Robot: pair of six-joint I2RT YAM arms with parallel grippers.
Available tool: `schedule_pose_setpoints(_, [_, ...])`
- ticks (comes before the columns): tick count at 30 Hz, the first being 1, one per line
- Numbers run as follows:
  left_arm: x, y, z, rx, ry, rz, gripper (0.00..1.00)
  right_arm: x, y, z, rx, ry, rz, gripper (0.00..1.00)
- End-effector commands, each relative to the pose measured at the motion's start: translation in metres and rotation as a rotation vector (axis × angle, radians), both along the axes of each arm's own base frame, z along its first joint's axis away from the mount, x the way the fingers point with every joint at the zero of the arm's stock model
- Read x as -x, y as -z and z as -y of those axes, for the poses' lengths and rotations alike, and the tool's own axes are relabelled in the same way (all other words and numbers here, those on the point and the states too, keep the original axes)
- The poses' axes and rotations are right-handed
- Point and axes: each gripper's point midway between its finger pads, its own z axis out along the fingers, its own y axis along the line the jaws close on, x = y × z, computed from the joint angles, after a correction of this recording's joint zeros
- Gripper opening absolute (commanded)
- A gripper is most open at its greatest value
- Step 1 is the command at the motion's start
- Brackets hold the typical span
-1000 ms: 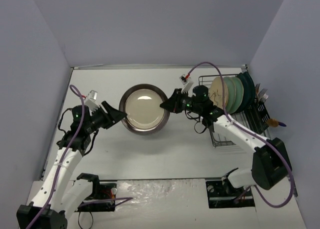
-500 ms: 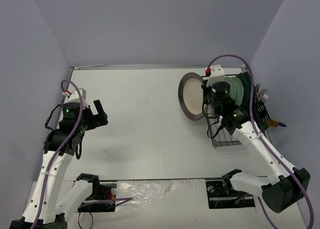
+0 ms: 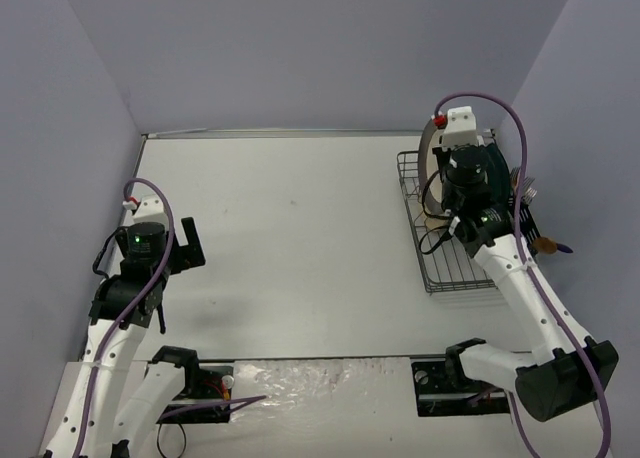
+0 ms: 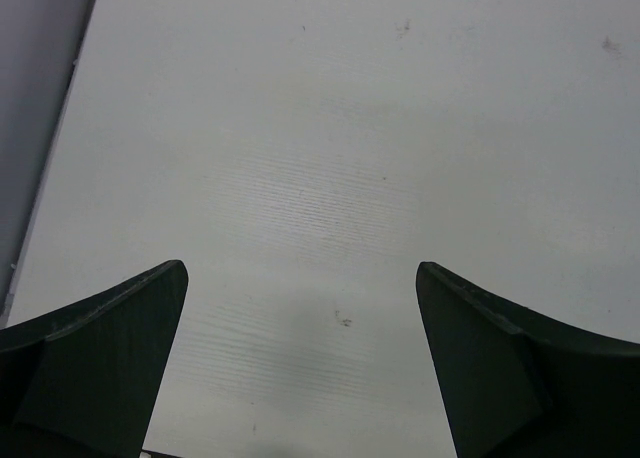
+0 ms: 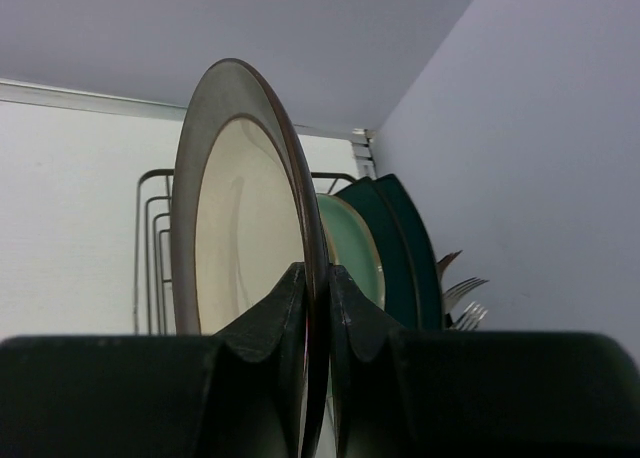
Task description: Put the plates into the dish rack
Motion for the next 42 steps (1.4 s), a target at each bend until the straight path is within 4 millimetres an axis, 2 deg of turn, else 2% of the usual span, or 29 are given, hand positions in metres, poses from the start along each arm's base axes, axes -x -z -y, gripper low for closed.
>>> schedule_pose_setpoints(1, [-0.01,-0.022,-0.007,-0.024,-0.022,0.087,0.97,-0.017,-0.066,0.005,-0.008,0.037,0.265,0.0])
schedule_pose_setpoints(3, [-0.01,-0.021,-0.007,-0.024,-0.023,0.083,0.97,-0.024,-0.06,0.003,0.003,0.029,0.257,0.0])
schedule_pose_setpoints(7, [-0.008,-0.022,-0.008,-0.028,-0.028,0.089,0.97,-0.038,-0.03,0.002,0.044,0.041,0.188,0.0])
schedule_pose_setpoints(12, [-0.008,-0.022,-0.008,-0.027,-0.028,0.091,0.97,-0.042,-0.009,0.007,0.072,0.064,0.153,0.0])
schedule_pose_setpoints(16, [-0.008,-0.021,-0.008,-0.028,-0.027,0.087,0.97,-0.043,0.0,0.008,0.092,0.067,0.14,0.0])
schedule_pose_setpoints(18, [-0.008,-0.02,-0.008,-0.028,-0.026,0.086,0.97,-0.043,-0.004,0.008,0.091,0.064,0.151,0.0])
schedule_pose_setpoints(23, [-0.008,-0.02,-0.009,-0.029,-0.032,0.086,0.97,-0.038,-0.031,0.006,0.077,0.043,0.213,0.0])
schedule_pose_setpoints(25, [-0.008,-0.02,-0.009,-0.029,-0.03,0.084,0.97,-0.036,-0.036,0.005,0.079,0.04,0.22,0.0])
schedule_pose_setpoints(29, [-0.009,-0.019,-0.009,-0.029,-0.029,0.084,0.97,-0.036,-0.03,0.003,0.071,0.019,0.218,0.0])
schedule_pose_setpoints(33, [-0.009,-0.019,-0.009,-0.03,-0.03,0.082,0.97,-0.038,-0.014,0.0,0.067,0.006,0.191,0.0])
schedule_pose_setpoints(35, [-0.009,-0.018,-0.009,-0.031,-0.03,0.081,0.97,-0.038,-0.015,0.001,0.067,0.011,0.202,0.0])
schedule_pose_setpoints(42, [-0.009,-0.019,-0.011,-0.032,-0.036,0.079,0.97,-0.027,-0.066,0.004,0.066,0.01,0.309,0.0])
